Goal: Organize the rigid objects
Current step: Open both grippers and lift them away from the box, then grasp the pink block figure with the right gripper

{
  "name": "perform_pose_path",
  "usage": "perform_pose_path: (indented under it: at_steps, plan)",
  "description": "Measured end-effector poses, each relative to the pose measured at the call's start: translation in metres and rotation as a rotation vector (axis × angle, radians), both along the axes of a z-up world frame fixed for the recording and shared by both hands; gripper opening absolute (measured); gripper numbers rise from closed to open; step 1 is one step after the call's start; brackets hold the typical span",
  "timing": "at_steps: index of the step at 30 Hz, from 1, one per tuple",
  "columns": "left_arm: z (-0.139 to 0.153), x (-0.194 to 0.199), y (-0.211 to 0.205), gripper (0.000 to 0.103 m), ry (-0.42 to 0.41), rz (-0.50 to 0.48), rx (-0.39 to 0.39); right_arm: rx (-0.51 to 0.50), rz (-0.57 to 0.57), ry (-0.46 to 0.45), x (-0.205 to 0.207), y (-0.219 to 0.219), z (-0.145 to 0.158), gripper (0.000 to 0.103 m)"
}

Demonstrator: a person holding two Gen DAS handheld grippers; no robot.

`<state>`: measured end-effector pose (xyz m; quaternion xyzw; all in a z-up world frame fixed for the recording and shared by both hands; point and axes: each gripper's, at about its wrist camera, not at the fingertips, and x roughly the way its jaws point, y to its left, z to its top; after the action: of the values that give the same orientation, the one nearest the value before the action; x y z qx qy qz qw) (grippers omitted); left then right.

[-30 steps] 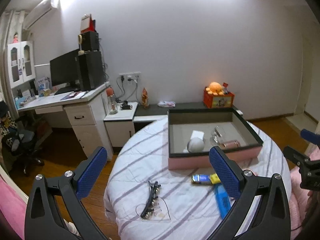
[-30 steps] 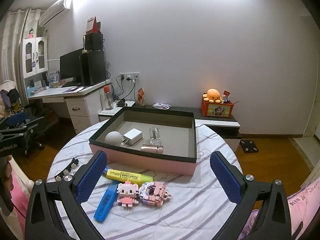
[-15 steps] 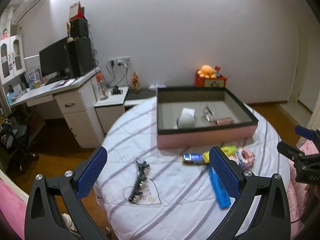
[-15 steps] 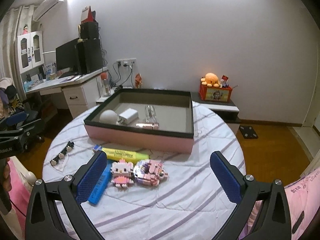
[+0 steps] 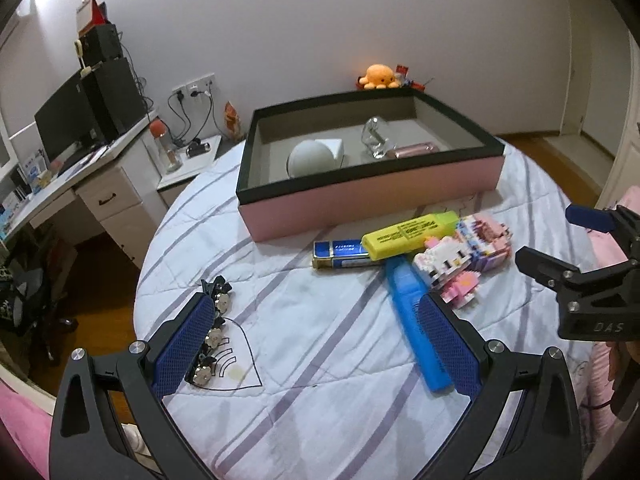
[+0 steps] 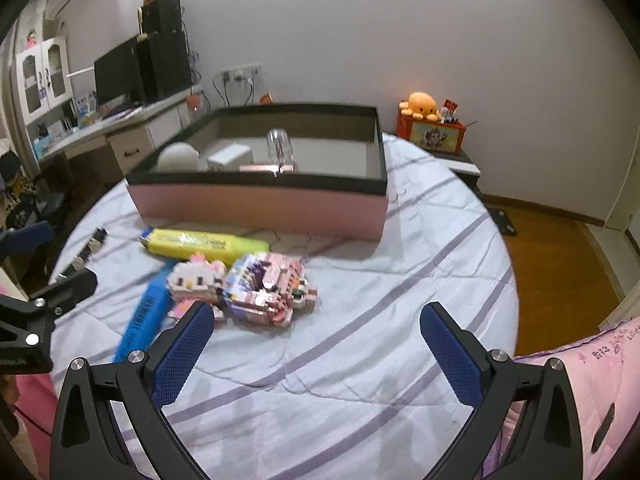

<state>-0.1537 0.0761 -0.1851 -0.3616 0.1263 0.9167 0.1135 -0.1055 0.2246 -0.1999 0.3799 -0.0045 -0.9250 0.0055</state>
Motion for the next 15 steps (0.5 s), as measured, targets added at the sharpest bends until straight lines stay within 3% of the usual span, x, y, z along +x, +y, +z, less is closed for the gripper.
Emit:
perform_pose_path:
  at_steps: [9, 15]
  plan:
    - [-0.009, -0.004, 0.0, 0.103, -0.028, -0.017, -0.038, 0.005, 0.038, -0.076, -0.03, -0.015, -0.025, 0.103]
    - [-0.01, -0.007, 0.006, 0.103, -0.037, -0.039, -0.041, -0.047, 0.062, -0.102, -0.042, -0.011, -0.029, 0.1]
